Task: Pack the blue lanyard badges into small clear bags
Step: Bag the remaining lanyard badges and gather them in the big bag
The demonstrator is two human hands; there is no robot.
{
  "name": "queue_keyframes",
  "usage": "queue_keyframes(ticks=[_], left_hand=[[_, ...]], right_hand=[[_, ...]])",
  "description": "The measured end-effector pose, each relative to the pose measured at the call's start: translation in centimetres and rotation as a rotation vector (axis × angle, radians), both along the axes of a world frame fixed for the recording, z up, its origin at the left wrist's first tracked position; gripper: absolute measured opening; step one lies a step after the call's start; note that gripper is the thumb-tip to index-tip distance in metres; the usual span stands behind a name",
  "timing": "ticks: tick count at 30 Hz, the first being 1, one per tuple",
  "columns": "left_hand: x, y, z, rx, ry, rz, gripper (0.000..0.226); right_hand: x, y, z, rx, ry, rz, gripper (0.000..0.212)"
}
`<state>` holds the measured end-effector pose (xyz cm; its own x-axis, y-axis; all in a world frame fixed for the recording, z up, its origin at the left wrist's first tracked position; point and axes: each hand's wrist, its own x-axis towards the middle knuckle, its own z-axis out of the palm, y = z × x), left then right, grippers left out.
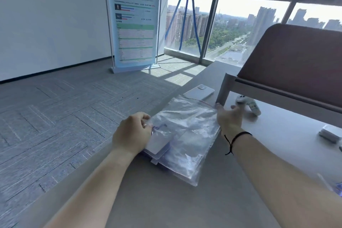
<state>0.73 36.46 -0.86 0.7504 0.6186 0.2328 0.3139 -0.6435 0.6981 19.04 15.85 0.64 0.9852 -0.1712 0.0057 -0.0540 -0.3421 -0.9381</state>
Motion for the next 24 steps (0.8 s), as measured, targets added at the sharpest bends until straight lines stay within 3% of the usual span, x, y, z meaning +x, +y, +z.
queue_keyframes(ticks=[2,4,5,8,10,15,20,22,24], left_hand=[[-0.2,-0.1,0.1,0.015,-0.026,0.020,0.025],[-0.3,-0.3,0.3,0.011,-0.052,0.041,0.022],[-0.3,-0.4,0.4,0.002,-0.059,0.052,0.021],[-0.4,-0.6,0.7,-0.042,-0.068,0.063,0.020],[-0.7,-0.8,0.8,-0.034,-0.059,0.056,0.019],[-1.2,-1.2,0.1,0.060,0.092,0.036,0.022],[-1.6,-1.8,0.2,0.096,0.113,0.063,0.028],[-1.9,-2.3,0.4,0.182,0.137,0.077,0.029],[-2.1,-3.0,0.9,0.386,0.167,0.077,0.030]], right_hand=[[-1.7,0.2,0.1,-0.366,-0.217,0.074,0.059],[-4.6,0.9,0.9,-0.567,-0.436,0.250,0.057],[-6.3,1.2,1.4,-0.567,-0.439,0.392,0.054],[-11.0,2.6,2.2,-0.519,-0.176,0.840,0.055],[-12.8,3.2,1.1,-0.648,-0.113,0.988,0.059],[-13.5,2.6,-2.5,-0.825,-0.180,0.992,0.061],[-14.0,2.4,-3.2,-0.920,-0.267,0.960,0.063],[-14.1,2.3,-3.0,-0.933,-0.274,0.954,0.063],[-14.2,2.0,-2.9,-0.920,-0.280,0.945,0.064]])
